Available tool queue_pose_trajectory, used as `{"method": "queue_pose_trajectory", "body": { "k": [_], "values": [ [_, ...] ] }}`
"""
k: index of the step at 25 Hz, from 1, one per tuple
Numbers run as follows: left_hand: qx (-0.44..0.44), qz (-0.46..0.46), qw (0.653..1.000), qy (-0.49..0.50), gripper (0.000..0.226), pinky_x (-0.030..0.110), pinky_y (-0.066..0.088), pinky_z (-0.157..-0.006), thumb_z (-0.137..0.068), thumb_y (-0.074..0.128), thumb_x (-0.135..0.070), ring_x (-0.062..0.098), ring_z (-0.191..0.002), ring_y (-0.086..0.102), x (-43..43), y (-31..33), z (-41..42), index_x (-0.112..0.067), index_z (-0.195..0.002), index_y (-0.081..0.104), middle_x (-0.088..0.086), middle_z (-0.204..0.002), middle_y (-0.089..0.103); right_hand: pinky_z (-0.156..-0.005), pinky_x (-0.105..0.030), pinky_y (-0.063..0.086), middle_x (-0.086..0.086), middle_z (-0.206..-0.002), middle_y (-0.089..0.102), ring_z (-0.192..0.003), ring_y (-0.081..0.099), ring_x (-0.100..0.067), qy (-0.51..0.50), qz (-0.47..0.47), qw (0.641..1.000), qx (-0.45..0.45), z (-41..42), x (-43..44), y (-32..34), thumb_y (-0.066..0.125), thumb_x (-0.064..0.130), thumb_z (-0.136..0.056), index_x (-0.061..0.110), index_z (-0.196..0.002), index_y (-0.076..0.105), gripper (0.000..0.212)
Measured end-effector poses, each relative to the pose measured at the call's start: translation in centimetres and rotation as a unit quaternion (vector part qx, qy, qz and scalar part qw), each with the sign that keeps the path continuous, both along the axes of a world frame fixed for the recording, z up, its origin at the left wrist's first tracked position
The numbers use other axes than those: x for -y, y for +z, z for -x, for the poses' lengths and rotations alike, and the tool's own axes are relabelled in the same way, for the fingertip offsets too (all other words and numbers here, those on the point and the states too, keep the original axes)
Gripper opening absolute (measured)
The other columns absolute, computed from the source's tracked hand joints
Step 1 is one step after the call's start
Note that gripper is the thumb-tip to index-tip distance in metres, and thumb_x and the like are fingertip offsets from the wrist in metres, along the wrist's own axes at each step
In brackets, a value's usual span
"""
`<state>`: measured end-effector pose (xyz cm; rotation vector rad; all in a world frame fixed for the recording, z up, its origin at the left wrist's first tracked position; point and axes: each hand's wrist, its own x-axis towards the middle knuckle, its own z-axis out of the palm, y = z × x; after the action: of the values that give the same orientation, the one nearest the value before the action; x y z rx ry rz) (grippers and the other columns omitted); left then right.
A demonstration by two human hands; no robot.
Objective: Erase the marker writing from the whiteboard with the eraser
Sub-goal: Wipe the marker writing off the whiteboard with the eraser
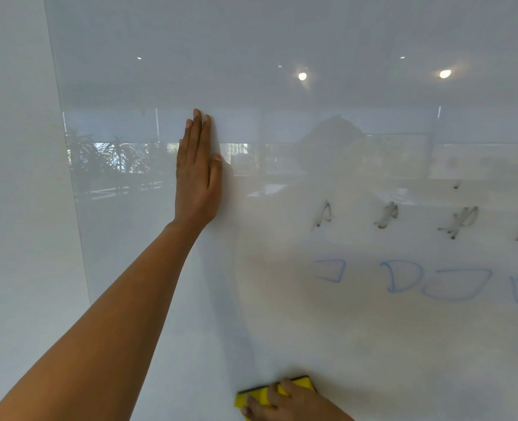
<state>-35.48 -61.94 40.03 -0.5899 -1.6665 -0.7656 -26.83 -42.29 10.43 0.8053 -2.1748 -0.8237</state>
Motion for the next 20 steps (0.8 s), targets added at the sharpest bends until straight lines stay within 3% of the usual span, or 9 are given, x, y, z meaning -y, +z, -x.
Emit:
{"method": "queue_pose_trajectory", "body": {
  "k": [1,2,3,4,6,8,12,17,20],
  "values": [
    [0.0,0.0,1.0,0.0,0.056,0.016,-0.005,-0.117,-0.096,0.029,-0.006,0.015,-0.147,0.003,0.0,0.0,0.0,-0.01,-0.15,0.015,0.007,-0.16,0.008,-0.078,-0.017,0.045,0.035,-0.084,0.064,-0.073,0.062,0.011,0.003,0.005,1.0,-0.002,-0.6,-1.2,0.0,0.008,0.028,-0.101,0.057,-0.093,0.062,0.062],
    [-0.002,-0.002,1.0,0.001,0.056,0.016,-0.005,-0.117,-0.096,0.029,-0.006,0.015,-0.147,0.003,0.0,0.0,0.0,-0.01,-0.15,0.015,0.007,-0.16,0.008,-0.079,-0.015,0.044,0.037,-0.086,0.063,-0.076,0.061,0.012,0.005,-0.015,1.0,0.002,-1.2,-2.4,0.2,0.015,0.04,-0.1,0.061,-0.093,0.06,0.05],
    [-0.003,-0.008,1.0,0.002,0.056,0.016,-0.005,-0.117,-0.096,0.029,-0.006,0.016,-0.147,0.003,-0.2,-0.1,-0.1,-0.009,-0.15,0.016,0.008,-0.16,0.009,-0.077,-0.014,0.048,0.038,-0.092,0.062,-0.079,0.061,0.011,0.026,-0.051,0.998,-0.002,-1.5,-3.5,0.9,0.03,0.049,-0.094,0.062,-0.101,0.056,0.03],
    [-0.005,-0.014,1.0,0.002,0.056,0.017,-0.005,-0.117,-0.096,0.029,-0.006,0.016,-0.147,0.004,-0.4,-0.1,-0.1,-0.009,-0.15,0.016,0.008,-0.16,0.009,-0.073,-0.016,0.052,0.037,-0.102,0.061,-0.08,0.062,0.007,0.037,-0.066,0.997,-0.002,-1.8,-4.3,2.2,0.041,0.048,-0.088,0.056,-0.113,0.053,0.029],
    [-0.01,-0.031,0.999,0.006,0.055,0.017,-0.005,-0.117,-0.096,0.029,-0.008,0.016,-0.147,0.005,-0.9,-0.2,-0.1,-0.01,-0.149,0.017,0.007,-0.16,0.01,-0.069,-0.024,0.054,0.027,-0.119,0.061,-0.082,0.063,-0.006,0.09,-0.029,0.994,-0.062,-1.5,-5.2,5.2,0.047,0.034,-0.082,0.04,-0.123,0.052,0.042],
    [-0.011,-0.05,0.999,0.013,0.054,0.017,-0.004,-0.117,-0.097,0.03,-0.01,0.015,-0.147,0.005,-1.5,-0.2,-0.2,-0.011,-0.15,0.017,0.006,-0.16,0.012,-0.072,-0.033,0.044,0.015,-0.128,0.06,-0.086,0.056,-0.018,0.096,0.074,0.982,-0.144,-1.3,-5.3,9.3,0.054,0.027,-0.076,0.033,-0.127,0.054,0.052],
    [-0.017,-0.042,0.999,0.03,0.053,0.024,0.001,-0.119,-0.097,0.032,-0.013,0.014,-0.147,0.009,-2.7,-1.5,-1.2,-0.011,-0.149,0.02,0.006,-0.158,0.017,-0.068,-0.035,0.032,0.005,-0.13,0.047,-0.086,0.046,-0.021,0.057,0.279,0.93,-0.233,-0.8,-4.0,12.4,0.058,0.028,-0.074,0.026,-0.134,0.043,0.062],
    [-0.027,0.021,0.999,0.035,0.052,0.031,0.006,-0.121,-0.097,0.027,-0.018,0.014,-0.146,0.011,-5.2,-4.8,-2.8,-0.01,-0.148,0.025,0.005,-0.157,0.02,-0.07,-0.033,0.046,0.006,-0.127,0.043,-0.078,0.059,-0.017,0.045,0.125,0.976,-0.174,-1.6,-4.4,7.9,0.071,0.035,-0.066,0.03,-0.133,0.043,0.073],
    [-0.031,0.039,0.998,0.036,0.051,0.034,0.009,-0.121,-0.097,0.025,-0.02,0.014,-0.146,0.013,-6.0,-5.7,-2.9,-0.009,-0.147,0.026,0.004,-0.156,0.021,-0.07,-0.036,0.034,0.001,-0.126,0.045,-0.088,0.049,-0.022,0.029,0.27,0.927,-0.257,-1.8,-6.7,10.7,0.063,0.032,-0.074,0.026,-0.137,0.04,0.067]
  ]
}}
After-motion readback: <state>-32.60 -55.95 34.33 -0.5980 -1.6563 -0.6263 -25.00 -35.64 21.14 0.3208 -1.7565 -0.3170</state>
